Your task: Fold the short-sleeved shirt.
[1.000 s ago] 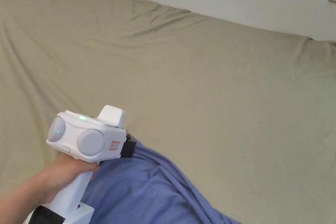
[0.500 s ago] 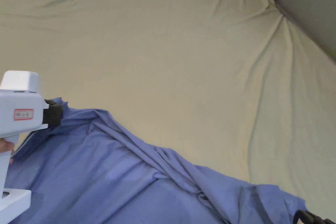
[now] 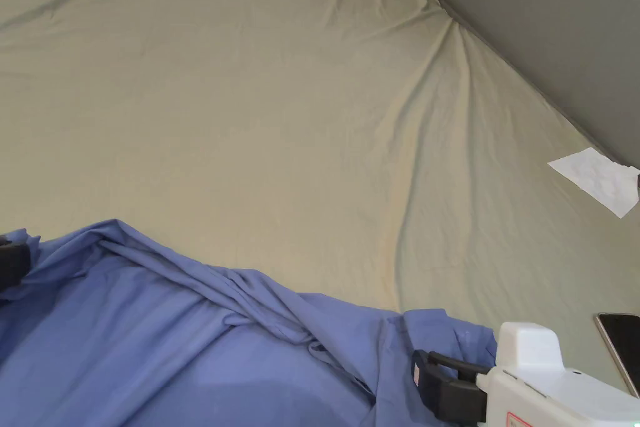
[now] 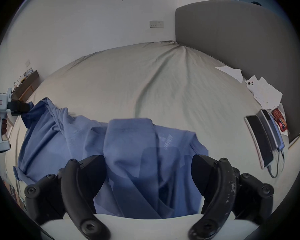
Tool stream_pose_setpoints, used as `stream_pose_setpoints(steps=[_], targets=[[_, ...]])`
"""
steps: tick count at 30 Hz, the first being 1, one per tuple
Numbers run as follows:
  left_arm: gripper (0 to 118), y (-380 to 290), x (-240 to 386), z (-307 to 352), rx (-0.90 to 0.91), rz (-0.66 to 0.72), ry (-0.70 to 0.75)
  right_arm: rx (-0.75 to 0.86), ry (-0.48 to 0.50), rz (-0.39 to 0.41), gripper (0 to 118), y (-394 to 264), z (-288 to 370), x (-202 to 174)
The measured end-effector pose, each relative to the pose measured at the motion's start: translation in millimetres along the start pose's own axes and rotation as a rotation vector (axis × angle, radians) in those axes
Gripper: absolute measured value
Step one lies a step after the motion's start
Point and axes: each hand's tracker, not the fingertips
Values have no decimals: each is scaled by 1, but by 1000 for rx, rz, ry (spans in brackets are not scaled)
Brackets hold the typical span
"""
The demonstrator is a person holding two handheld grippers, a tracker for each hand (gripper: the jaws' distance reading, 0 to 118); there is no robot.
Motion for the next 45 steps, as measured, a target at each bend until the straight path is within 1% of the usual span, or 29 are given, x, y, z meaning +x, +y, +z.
stream_pose_setpoints(steps=[1,4,5,7,9,10,11,13,14,16,17,18,19,20,21,22,23,24,27,29,31,36,40,41,42,45], targets=[[4,-1,-2,-1,-4,0,1,10,17,4,100,5,-4,-1],[4,-2,-3,-1,-14,-7,12,24,22,8,100,22,-15,-4],[4,-4,-3,1,-15,-7,15,27,19,-17,100,27,-20,-2],[4,-4,-3,0,-20,-2,17,18,2,-96,100,34,-25,4],[4,-6,-2,2,-23,3,15,11,-17,-154,94,37,-23,13],[4,-7,-1,3,-24,3,15,22,-30,-185,89,36,-19,19],[4,-7,-1,3,-26,-1,15,41,-35,-219,88,36,-16,27],[4,-9,0,4,-31,-9,16,36,-52,-282,88,37,-14,44],[4,-9,1,4,-34,-11,15,16,-61,-298,88,38,-17,50],[4,-10,2,2,-35,-5,17,-68,-54,-279,87,36,-29,56],[4,-11,3,2,-36,6,14,-139,-40,-242,85,33,-36,54],[4,-11,4,1,-37,16,9,-187,-26,-214,79,29,-42,49],[4,-12,5,1,-39,21,5,-196,-16,-192,50,24,-45,42],[4,-13,7,1,-41,21,4,-162,16,-192,22,19,-46,35],[4,-14,9,2,-45,15,6,-114,41,-194,14,17,-44,29],[4,-15,11,3,-51,2,8,-122,-17,-178,13,20,-39,23],[4,-15,13,4,-55,-10,9,-117,-35,-131,13,22,-37,20],[4,-16,14,5,-56,-18,10,-97,-23,-131,13,24,-33,20],[4,-13,12,14,-41,-11,9,-36,14,-184,13,35,-12,28],[4,-9,7,21,-15,14,10,29,70,-196,13,48,8,34],[4,-1,4,29,9,33,11,81,96,-198,13,61,26,34],[4,32,1,64,102,53,-1,217,164,-118,13,102,69,12],[4,76,-7,102,225,123,-49,343,227,-109,13,141,102,-5],[4,86,-9,112,260,142,-60,376,236,-89,13,151,110,-8],[3,99,-11,124,297,136,-60,405,233,-65,13,160,116,-12],[3,134,-10,154,385,78,-10,491,180,19,13,190,135,-24]])
